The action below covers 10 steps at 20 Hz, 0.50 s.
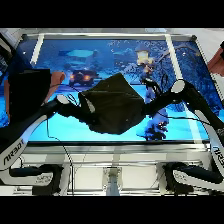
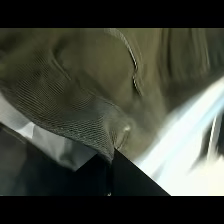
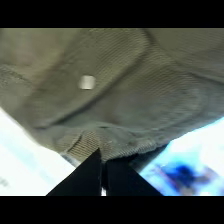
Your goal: Fold the clothes and pants, and hang the long-sleeved shirts on hangers.
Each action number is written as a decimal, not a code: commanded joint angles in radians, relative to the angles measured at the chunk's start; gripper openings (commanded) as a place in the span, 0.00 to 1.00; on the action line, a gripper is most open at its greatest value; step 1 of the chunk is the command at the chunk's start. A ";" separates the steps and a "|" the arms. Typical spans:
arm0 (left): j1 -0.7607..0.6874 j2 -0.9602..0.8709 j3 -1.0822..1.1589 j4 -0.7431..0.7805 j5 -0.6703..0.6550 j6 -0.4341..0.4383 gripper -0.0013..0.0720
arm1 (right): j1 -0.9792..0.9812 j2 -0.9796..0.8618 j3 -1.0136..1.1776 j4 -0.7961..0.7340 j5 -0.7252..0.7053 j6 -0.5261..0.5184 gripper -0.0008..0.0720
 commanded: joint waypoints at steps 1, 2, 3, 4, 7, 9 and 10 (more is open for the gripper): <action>0.158 -0.001 0.108 -0.109 0.079 0.008 0.05 | -0.042 0.000 0.059 -0.064 -0.111 0.053 0.02; 0.211 -0.001 0.163 -0.154 0.109 0.009 0.05 | -0.059 -0.002 0.088 -0.030 -0.164 0.053 0.02; 0.242 -0.002 0.220 -0.177 0.141 0.008 0.05 | -0.071 -0.002 0.116 0.005 -0.222 0.053 0.02; 0.264 -0.003 0.288 -0.185 0.170 0.008 0.05 | -0.077 -0.003 0.148 0.042 -0.289 0.050 0.02; 0.272 -0.035 0.522 -0.208 0.212 0.009 0.05 | -0.078 -0.051 0.298 0.124 -0.370 0.017 0.02; 0.259 -0.064 0.687 -0.273 0.219 0.061 0.05 | -0.078 -0.090 0.433 0.164 -0.368 -0.005 0.02; 0.254 -0.074 0.763 -0.318 0.220 0.122 0.05 | -0.078 -0.097 0.496 0.169 -0.368 -0.013 0.02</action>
